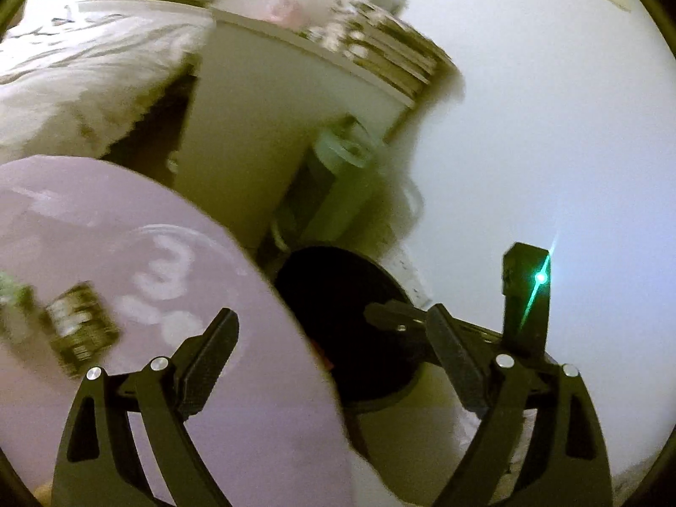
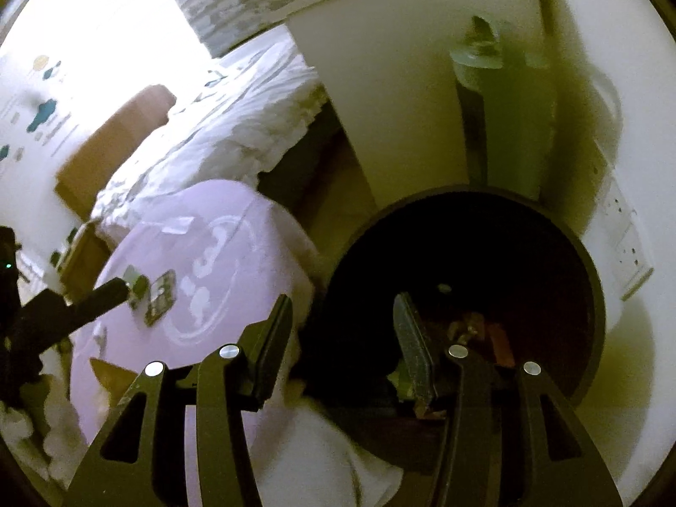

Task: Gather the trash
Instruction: 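Carry the twig and tape roll over the bin and open both tools, then grasp the white spray nozzle with the left tool while the right tool grasps the green tube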

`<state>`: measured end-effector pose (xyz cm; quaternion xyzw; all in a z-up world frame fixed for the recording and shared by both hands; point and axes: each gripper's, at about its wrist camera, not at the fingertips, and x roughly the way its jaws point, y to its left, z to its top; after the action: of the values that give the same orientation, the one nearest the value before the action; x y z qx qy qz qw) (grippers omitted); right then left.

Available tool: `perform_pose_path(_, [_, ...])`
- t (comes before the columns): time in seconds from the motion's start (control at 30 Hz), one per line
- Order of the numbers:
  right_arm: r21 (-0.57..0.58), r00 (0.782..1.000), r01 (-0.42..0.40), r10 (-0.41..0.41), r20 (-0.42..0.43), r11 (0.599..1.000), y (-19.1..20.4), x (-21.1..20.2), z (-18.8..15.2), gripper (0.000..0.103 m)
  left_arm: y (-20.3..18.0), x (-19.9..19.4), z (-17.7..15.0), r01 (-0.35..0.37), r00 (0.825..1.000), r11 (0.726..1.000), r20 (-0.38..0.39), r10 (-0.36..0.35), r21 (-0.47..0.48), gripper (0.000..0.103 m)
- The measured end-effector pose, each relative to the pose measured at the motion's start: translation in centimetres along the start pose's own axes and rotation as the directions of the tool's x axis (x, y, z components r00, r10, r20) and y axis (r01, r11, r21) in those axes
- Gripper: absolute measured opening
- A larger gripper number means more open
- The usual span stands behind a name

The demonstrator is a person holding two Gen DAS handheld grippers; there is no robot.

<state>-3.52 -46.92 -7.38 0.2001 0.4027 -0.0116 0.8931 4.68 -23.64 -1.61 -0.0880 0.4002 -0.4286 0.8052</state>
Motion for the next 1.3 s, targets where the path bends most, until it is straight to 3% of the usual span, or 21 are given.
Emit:
perform_pose_path(0.1, [-0.030, 1.000, -0.021, 0.021, -0.017, 0.999, 1.7, 1.0, 0.2, 0.051, 2.8, -3.0, -0.8, -0.101, 0.993, 0.994, 0.058, 0.104, -0.047, 0.089])
perform_pose_path(0.17, [-0.054, 0.999, -0.040, 0.038, -0.032, 0.998, 3.0, 1.8, 0.3, 0.051, 4.8, -5.1, -1.6, -0.195, 0.975, 0.977, 0.093, 0.202, -0.085, 0.089])
perform_pose_path(0.27, [-0.104, 0.996, -0.070, 0.064, -0.057, 0.992, 5.6, 3.0, 0.4, 0.051, 7.6, -8.0, -2.7, -0.333, 0.928, 0.934, 0.130, 0.349, -0.133, 0.089])
perform_pose_path(0.4, [-0.172, 0.992, -0.109, 0.096, -0.083, 0.979, 9.4, 4.2, 0.6, 0.051, 12.4, -12.0, -4.7, -0.504, 0.834, 0.832, 0.122, 0.539, -0.231, 0.089])
perform_pose_path(0.47, [-0.215, 0.988, -0.136, 0.117, -0.099, 0.967, 11.9, 5.0, 0.9, 0.051, 14.3, -13.0, -5.4, -0.557, 0.798, 0.790, 0.096, 0.595, -0.258, 0.089])
perform_pose_path(0.5, [-0.227, 0.987, -0.143, 0.122, -0.104, 0.963, 12.5, 5.2, 1.0, 0.051, 15.5, -13.5, -5.8, -0.577, 0.783, 0.768, 0.077, 0.617, -0.277, 0.089])
perform_pose_path(0.57, [-0.273, 0.983, -0.166, 0.136, -0.124, 0.948, 14.7, 5.8, 1.2, 0.053, 17.1, -14.1, -6.3, -0.596, 0.770, 0.746, 0.050, 0.636, -0.297, 0.089])
perform_pose_path(0.6, [-0.300, 0.981, -0.175, 0.142, -0.131, 0.938, 16.0, 6.2, 1.4, 0.062, 17.6, -14.1, -6.4, -0.604, 0.765, 0.740, 0.044, 0.642, -0.297, 0.085])
perform_pose_path(0.73, [-0.400, 0.974, -0.211, 0.158, -0.159, 0.892, 20.7, 7.7, 2.1, 0.065, 19.2, -13.5, -6.7, -0.623, 0.760, 0.729, -0.002, 0.649, -0.282, 0.065])
perform_pose_path(0.93, [-0.515, 0.966, -0.240, 0.148, -0.214, 0.823, 27.5, 11.2, 3.3, 0.065, 20.7, -13.6, -7.7, -0.639, 0.753, 0.719, -0.033, 0.657, -0.274, 0.057])
perform_pose_path(1.03, [-0.571, 0.961, -0.243, 0.113, -0.253, 0.784, 30.4, 14.0, 3.2, 0.065, 21.5, -13.6, -7.8, -0.622, 0.770, 0.729, -0.055, 0.636, -0.286, 0.049])
perform_pose_path(1.13, [-0.606, 0.954, -0.242, 0.071, -0.293, 0.758, 32.5, 16.9, 2.8, 0.065, 21.7, -13.5, -7.7, -0.625, 0.769, 0.731, -0.059, 0.636, -0.272, 0.049])
perform_pose_path(1.3, [-0.646, 0.946, -0.214, -0.009, -0.323, 0.733, 34.5, 20.7, 2.3, 0.055, 21.9, -13.5, -7.6, -0.635, 0.763, 0.726, -0.065, 0.643, -0.263, 0.043])
